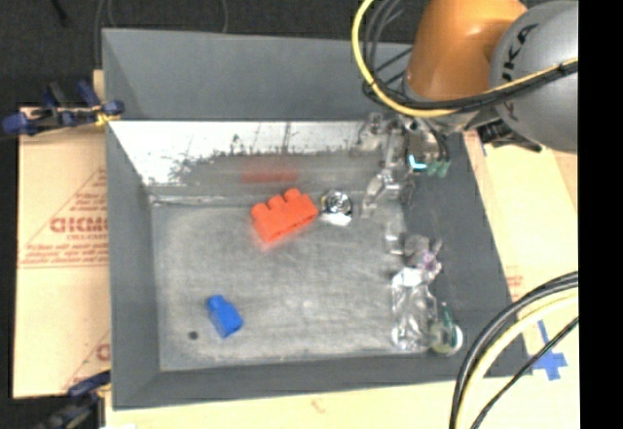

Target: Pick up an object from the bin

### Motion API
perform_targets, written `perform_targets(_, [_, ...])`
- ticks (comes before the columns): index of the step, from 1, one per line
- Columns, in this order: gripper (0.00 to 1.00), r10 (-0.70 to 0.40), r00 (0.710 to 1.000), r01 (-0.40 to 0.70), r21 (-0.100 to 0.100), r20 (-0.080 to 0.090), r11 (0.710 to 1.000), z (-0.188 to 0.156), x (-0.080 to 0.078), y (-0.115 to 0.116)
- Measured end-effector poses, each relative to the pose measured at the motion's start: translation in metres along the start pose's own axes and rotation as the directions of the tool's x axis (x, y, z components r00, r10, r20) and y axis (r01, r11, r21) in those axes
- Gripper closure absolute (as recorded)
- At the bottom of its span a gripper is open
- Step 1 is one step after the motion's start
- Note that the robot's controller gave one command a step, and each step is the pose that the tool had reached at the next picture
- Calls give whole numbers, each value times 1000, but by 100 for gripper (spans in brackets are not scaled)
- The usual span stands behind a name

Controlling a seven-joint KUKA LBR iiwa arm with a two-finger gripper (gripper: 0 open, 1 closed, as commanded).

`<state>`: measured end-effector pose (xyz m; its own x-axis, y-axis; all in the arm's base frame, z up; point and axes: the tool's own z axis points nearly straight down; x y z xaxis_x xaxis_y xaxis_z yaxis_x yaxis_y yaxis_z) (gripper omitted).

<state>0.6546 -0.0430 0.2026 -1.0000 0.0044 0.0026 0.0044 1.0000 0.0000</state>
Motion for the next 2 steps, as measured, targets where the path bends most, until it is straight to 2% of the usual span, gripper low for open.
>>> perform_targets(1, [0,-16,1000,16,1,13,1000,117,8,24])
perform_targets(2, [0,339,941,-339,-4,7,941,122,12,71])
